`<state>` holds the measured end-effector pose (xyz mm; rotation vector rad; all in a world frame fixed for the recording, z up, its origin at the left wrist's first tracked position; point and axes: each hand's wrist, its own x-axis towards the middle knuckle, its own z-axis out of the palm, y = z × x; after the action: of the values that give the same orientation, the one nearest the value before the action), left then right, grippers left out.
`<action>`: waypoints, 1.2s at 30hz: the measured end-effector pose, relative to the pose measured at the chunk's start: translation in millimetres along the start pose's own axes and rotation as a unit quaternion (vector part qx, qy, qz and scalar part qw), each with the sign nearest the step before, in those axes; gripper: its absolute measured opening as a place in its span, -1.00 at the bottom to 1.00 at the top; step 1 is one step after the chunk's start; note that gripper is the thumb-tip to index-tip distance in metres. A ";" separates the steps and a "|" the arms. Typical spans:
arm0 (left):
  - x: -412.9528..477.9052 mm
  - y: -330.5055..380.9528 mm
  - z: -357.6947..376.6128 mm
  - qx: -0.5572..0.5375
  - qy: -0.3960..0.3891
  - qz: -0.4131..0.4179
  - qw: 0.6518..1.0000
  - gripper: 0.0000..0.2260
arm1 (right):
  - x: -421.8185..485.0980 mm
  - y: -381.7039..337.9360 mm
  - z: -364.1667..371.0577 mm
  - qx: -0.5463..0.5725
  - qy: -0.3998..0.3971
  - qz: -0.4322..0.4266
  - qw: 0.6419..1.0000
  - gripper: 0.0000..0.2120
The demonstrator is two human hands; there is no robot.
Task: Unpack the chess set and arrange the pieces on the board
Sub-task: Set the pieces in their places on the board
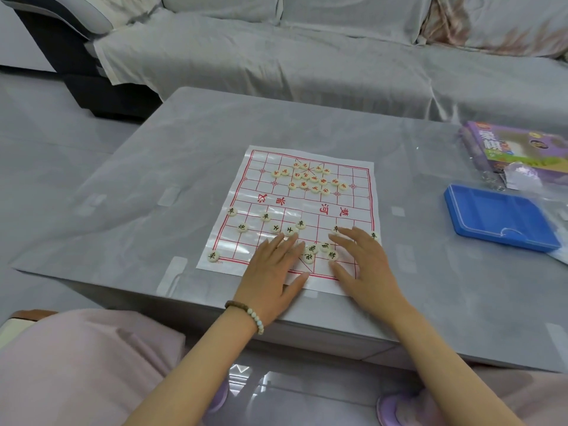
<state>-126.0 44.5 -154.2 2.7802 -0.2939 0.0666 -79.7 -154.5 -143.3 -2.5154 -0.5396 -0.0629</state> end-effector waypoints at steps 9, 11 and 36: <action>-3.4 2.0 6.0 -0.001 -0.006 -0.001 1.000 -0.38 | -3.0 3.8 5.0 -0.016 0.065 0.033 0.997 -0.74; -3.7 2.6 5.9 -0.005 -0.003 -0.004 1.000 -0.38 | -0.6 1.2 7.9 -0.020 0.070 0.032 0.997 -0.76; -1.9 3.8 7.6 -0.052 0.032 -0.021 0.998 -0.38 | 4.2 -18.8 19.3 0.010 0.107 0.025 0.994 -0.85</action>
<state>-128.5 38.9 -160.2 2.6739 -0.2169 0.1267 -84.5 -128.3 -149.2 -2.4626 -0.3887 -0.3034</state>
